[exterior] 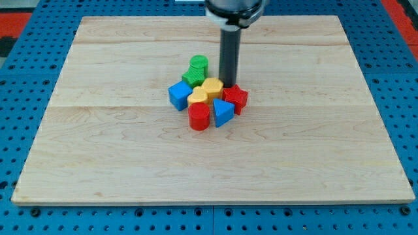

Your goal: Move the blue triangle to the top right of the red circle

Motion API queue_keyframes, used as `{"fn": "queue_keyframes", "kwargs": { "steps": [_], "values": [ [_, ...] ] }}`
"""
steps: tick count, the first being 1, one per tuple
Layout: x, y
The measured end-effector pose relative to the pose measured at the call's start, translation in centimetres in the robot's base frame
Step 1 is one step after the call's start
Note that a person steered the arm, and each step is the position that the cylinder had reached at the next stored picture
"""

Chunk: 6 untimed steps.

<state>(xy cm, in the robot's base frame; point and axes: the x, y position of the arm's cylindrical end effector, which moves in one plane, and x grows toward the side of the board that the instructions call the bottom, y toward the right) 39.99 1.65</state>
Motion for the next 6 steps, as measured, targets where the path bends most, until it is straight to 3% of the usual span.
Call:
{"fn": "queue_keyframes", "kwargs": {
  "steps": [1,3,4,5,6],
  "values": [
    [1.0,-1.2],
    [-3.1,7.1],
    [-1.1,10.5],
    [5.2,9.6],
    [6.6,3.7]
  ]
}}
